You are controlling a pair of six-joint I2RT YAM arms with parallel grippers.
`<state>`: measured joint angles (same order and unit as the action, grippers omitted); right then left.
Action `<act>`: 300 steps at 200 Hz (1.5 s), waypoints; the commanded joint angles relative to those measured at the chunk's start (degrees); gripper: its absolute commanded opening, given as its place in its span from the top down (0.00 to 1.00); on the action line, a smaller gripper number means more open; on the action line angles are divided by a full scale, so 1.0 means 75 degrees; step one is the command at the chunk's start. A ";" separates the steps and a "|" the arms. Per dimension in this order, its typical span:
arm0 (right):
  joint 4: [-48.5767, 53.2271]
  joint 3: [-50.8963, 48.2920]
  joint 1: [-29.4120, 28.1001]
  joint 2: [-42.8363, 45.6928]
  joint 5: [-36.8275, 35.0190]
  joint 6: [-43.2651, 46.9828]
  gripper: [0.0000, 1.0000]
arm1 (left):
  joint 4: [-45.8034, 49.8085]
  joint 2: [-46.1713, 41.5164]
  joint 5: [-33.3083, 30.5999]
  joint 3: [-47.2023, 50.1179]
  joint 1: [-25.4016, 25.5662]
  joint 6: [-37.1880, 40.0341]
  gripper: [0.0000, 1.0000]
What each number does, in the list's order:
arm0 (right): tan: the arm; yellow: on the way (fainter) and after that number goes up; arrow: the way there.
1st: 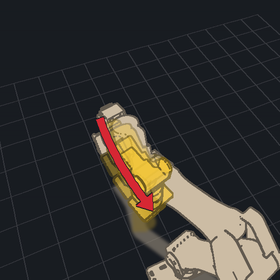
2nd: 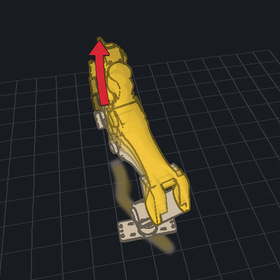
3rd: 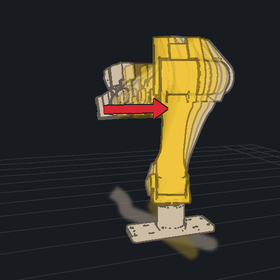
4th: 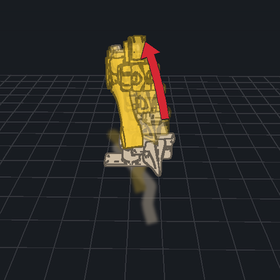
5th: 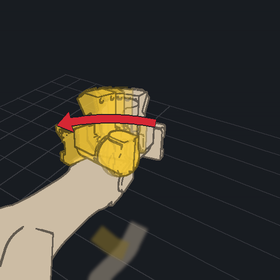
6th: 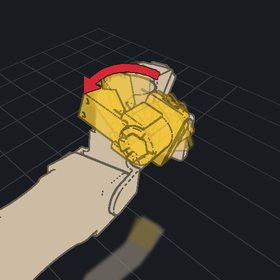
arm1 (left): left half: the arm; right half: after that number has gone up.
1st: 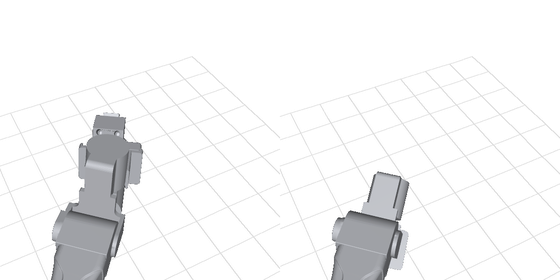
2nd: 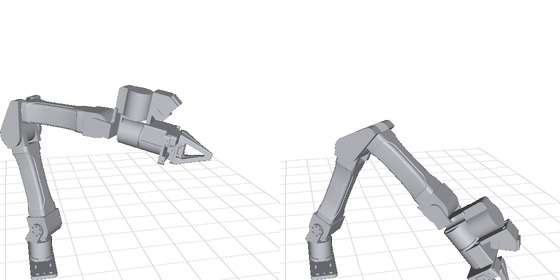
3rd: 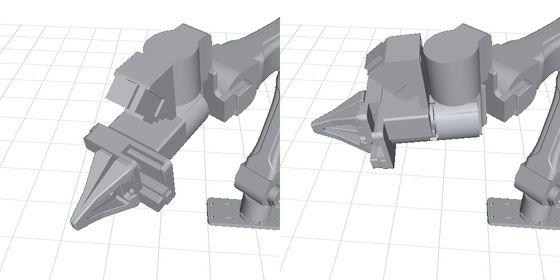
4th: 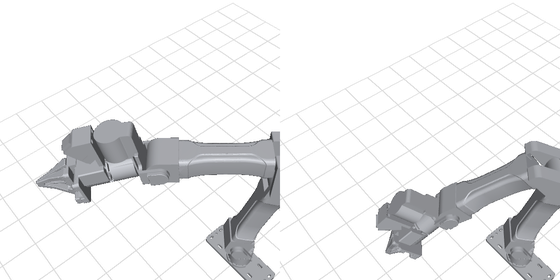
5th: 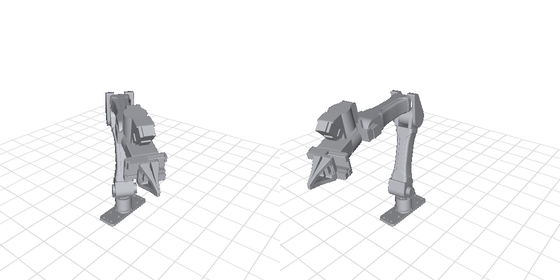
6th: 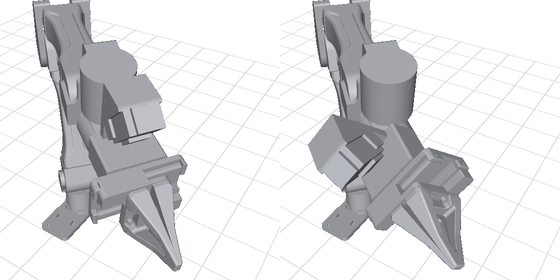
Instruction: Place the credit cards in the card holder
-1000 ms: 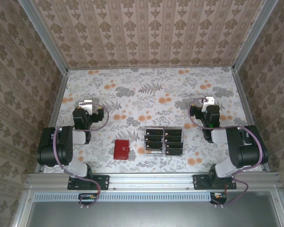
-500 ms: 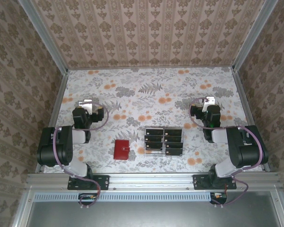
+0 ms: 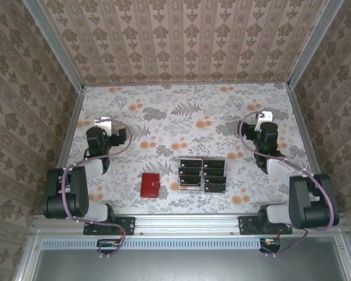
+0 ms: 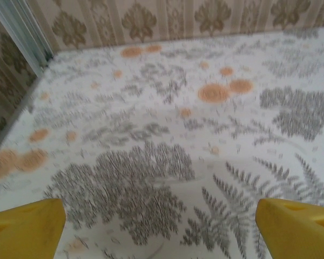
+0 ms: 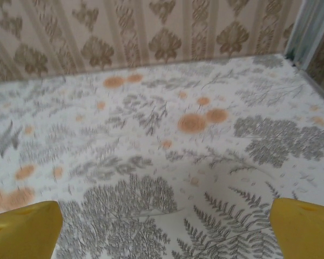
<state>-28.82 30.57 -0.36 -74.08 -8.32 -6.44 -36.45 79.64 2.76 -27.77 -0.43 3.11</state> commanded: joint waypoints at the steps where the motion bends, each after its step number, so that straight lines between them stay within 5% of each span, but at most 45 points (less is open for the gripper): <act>1: 0.2250 0.0877 0.0034 0.0724 -0.0534 -0.1092 0.00 | 0.1386 -0.0767 -0.0264 -0.0528 0.0010 -0.0451 0.00; 16: 0.3731 0.1419 0.0065 0.1170 -0.0543 -0.2319 0.00 | 0.2625 -0.1346 -0.0488 -0.1072 0.0071 -0.1144 0.00; 44: 0.5410 0.1897 -0.0005 0.1872 0.1609 -0.2736 0.00 | 0.4812 -0.2331 -0.0126 -0.1807 0.0473 -0.2201 0.00; 62: 0.6662 0.1986 -0.0608 0.2307 0.2151 -0.2774 0.00 | 0.5643 -0.3024 0.0155 -0.1671 0.1072 -0.2785 0.00; 118: 0.9598 0.1415 -0.3628 0.3822 0.0779 -0.3738 0.05 | 0.7706 -0.5211 -0.1101 -0.0345 0.4275 -0.4445 0.00; 172: 1.0012 0.0763 -0.4290 0.3726 0.0583 -0.4475 0.09 | 0.7737 -0.5148 -0.2696 0.0259 0.6519 -0.5520 0.00; 300: 0.8408 -0.0043 -0.4645 0.2783 0.0738 -0.5163 0.15 | 0.6530 -0.2306 -0.3705 -0.0505 0.7521 -0.6232 0.00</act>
<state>36.27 31.46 -34.68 -52.69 -2.33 -43.64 14.02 61.14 -21.41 -29.91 54.11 -40.01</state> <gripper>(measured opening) 0.854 0.997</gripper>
